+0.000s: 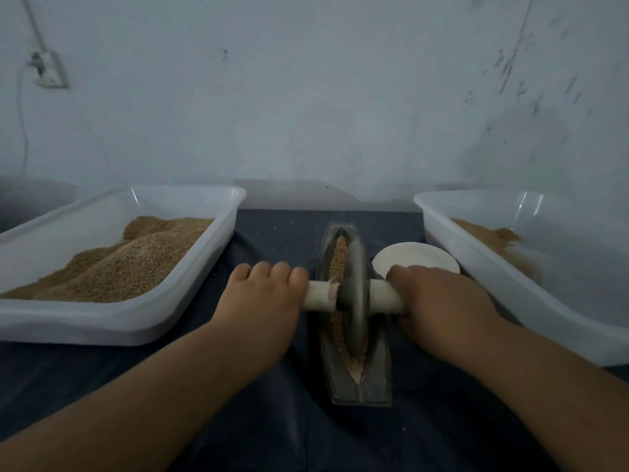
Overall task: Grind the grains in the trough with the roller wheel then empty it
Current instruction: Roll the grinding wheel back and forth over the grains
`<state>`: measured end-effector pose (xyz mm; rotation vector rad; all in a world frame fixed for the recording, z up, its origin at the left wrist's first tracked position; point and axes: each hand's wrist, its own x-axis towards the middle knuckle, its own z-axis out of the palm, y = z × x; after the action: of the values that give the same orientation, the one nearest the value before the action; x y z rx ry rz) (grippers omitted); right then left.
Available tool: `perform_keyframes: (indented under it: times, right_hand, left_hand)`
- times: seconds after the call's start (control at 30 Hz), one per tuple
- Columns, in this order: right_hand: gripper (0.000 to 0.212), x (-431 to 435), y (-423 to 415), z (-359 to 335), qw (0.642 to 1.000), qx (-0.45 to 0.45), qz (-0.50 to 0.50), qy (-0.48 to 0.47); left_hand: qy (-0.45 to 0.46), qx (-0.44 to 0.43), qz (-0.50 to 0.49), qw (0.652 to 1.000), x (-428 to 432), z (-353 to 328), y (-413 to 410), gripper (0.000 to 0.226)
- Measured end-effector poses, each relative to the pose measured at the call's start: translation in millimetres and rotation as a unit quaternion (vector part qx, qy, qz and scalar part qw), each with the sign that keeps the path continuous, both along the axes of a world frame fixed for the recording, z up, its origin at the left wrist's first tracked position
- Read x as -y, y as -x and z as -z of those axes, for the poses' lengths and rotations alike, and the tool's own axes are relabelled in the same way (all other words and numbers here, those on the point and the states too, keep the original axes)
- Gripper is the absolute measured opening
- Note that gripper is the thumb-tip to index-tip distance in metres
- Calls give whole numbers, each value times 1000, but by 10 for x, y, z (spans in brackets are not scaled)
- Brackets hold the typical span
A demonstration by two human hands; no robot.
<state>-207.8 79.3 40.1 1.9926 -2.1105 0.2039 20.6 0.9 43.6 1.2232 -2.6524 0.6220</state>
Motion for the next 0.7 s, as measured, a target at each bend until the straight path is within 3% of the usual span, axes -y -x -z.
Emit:
perform_keyframes:
  times: [0.13, 0.3, 0.43, 0.57, 0.7]
  right_hand:
    - [20, -230, -49, -83, 996, -24, -38, 78]
    - [24, -111, -36, -64, 998, -51, -20, 18]
    - [27, 376, 62, -12, 999, -21, 30, -13]
    - [29, 828, 224, -10, 999, -5, 35, 30]
    - [30, 1074, 314, -39, 989, -85, 16, 116]
  left_hand:
    - [0, 5, -6, 1000, -218, -68, -156, 37]
    - [-3, 17, 10, 1000, -86, -62, -145, 36]
    - [-28, 3, 2, 1000, 427, 0, 118, 32]
    - [-12, -16, -30, 999, 913, -15, 449, 35]
    - [28, -47, -33, 998, 1224, 32, 543, 34]
